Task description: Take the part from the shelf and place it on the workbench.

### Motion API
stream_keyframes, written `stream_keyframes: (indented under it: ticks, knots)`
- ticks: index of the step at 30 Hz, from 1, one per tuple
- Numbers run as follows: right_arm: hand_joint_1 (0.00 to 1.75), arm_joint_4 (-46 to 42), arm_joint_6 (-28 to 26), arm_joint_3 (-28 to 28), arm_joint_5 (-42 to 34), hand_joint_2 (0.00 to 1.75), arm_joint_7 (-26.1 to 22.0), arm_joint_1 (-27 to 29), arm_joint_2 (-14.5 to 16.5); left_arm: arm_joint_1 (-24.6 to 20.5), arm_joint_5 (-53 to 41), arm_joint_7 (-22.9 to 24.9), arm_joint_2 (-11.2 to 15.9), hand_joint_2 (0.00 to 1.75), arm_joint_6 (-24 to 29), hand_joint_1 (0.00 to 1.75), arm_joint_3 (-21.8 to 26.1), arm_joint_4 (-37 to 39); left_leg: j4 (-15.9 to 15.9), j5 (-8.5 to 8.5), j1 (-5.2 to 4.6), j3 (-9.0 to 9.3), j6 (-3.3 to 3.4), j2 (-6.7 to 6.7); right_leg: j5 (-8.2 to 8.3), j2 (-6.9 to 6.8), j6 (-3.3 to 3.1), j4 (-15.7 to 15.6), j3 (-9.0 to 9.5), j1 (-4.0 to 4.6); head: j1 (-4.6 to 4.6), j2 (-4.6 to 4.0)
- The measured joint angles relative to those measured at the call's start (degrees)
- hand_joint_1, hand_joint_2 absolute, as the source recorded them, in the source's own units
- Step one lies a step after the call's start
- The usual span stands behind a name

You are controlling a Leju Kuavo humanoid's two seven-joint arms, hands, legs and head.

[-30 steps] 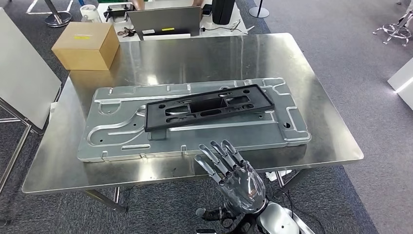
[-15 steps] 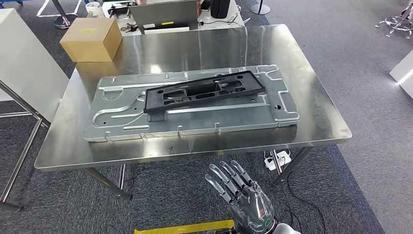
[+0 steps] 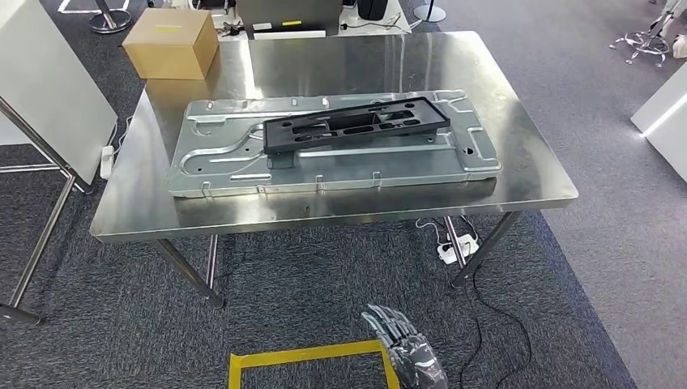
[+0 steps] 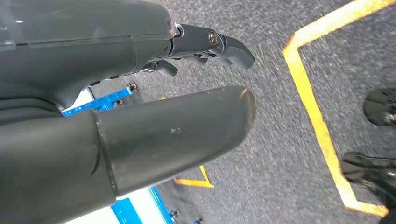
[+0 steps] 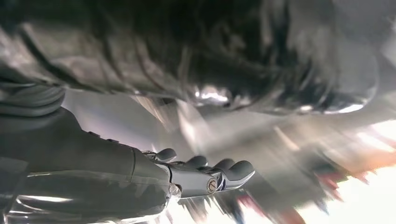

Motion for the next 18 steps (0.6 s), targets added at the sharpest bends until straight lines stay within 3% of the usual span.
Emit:
stream_keyframes:
  ticks: [2,3,4,6,8,10,11,12,14,15,16,18]
  knots:
    - [0.0,10.18,0.07,-2.54,-9.31,0.0,-3.47,-0.53,2.06,0.03,0.01,-0.01,-0.06,0.0,-0.4,0.0,-0.04,-0.78,0.56,1.0,-0.26,-1.26,-0.43,0.01,-0.66,-0.06,-0.81,-8.78,6.69,0.37,-0.02,0.0]
    - [0.0,16.07,0.63,-3.97,-12.59,0.0,-4.7,-1.19,3.22,0.09,0.01,-0.01,-0.09,0.0,-0.66,0.0,-0.09,-1.27,0.66,1.53,-0.29,-1.55,-0.72,0.07,-1.62,-0.07,-1.08,-12.12,8.8,0.59,-0.02,0.0]
    - [0.0,22.34,1.8,-5.38,-15.05,0.0,-4.99,-1.93,4.42,0.2,0.02,-0.01,-0.09,0.0,-0.89,0.0,-0.22,-1.81,0.6,2.1,-0.28,-1.71,-1.09,0.15,-2.2,-0.09,-1.25,-14.08,9.75,0.79,-0.03,0.0]
    - [0.0,35.0,6.03,-8.11,-19.17,0.0,-3.13,-3.08,6.75,0.61,0.03,-0.11,-0.08,0.0,-1.26,0.0,-0.65,-3.05,0.54,2.71,-0.13,-2.04,-1.79,0.09,-1.32,-0.3,-1.61,-14.91,9.13,0.69,-0.01,0.0]
    - [0.0,44.92,12.21,-10.92,-22.81,0.87,1.81,-3.09,8.24,1.37,0.04,-0.23,-0.04,0.0,-2.12,0.0,-1.35,-4.38,2.76,-0.73,0.01,-3.03,-2.34,-0.19,0.11,-0.75,-2.26,-15.26,7.86,0.34,-0.04,0.0]
    - [0.0,51.75,18.54,-13.95,-26.95,1.75,9.38,-2.52,8.69,2.42,0.01,-0.09,-0.03,0.0,-3.9,0.0,-2.43,-6.0,8.75,-7.39,0.34,-4.22,-2.84,-0.27,1.47,-1.05,-2.61,-15.1,6.08,0.29,-0.1,0.0]
    - [0.0,54.35,20.64,-15.56,-29.1,1.75,13.49,-2.26,8.77,2.98,-0.01,-0.01,-0.03,0.0,-4.72,0.0,-3.11,-6.9,12.1,-9.53,0.46,-4.49,-3.05,-0.26,2.11,-1.12,-2.56,-14.87,5.06,0.3,-0.13,0.0]
    - [0.0,56.65,22.01,-17.31,-31.18,1.75,17.52,-2.05,8.87,3.58,-0.02,-0.03,-0.02,0.0,-5.31,0.0,-3.93,-7.89,14.86,-10.25,0.55,-4.33,-3.22,-0.26,2.77,-1.14,-2.45,-14.48,3.83,0.29,-0.12,0.0]
    - [0.0,59.83,22.35,-20.78,-34.41,1.75,23.3,-1.93,9.04,4.62,0.0,-0.33,0.01,0.0,-5.7,0.0,-5.56,-9.63,15.39,-7.66,0.61,-1.85,-3.35,-0.26,3.82,-1.1,-2.14,-13.32,1.27,0.19,-0.14,0.0]
    - [0.0,60.88,22.1,-22.36,-35.64,1.75,24.85,-1.95,9.15,5.04,0.01,-0.59,0.03,0.0,-5.7,0.0,-6.37,-10.4,12.98,-6.13,0.63,0.72,-3.35,-0.28,4.27,-1.03,-1.9,-12.61,0.03,0.12,-0.15,0.0]
    - [0.0,61.7,21.85,-23.81,-36.77,1.75,25.42,-1.99,9.27,5.46,0.04,-0.95,0.04,0.0,-5.63,0.0,-7.25,-11.09,9.04,-5.92,0.58,3.9,-3.31,-0.32,4.62,-0.94,-1.61,-11.87,-0.99,0.12,-0.17,0.0]
    - [0.0,62.94,22.01,-26.29,-38.44,1.75,24.21,-2.08,9.57,6.98,1.56,-1.02,0.04,0.0,-5.34,0.0,-9.87,-12.55,2.15,-7.47,0.35,8.56,-2.72,-0.43,5.38,-0.71,-0.95,-10.75,-2.12,0.21,-0.1,-0.01]
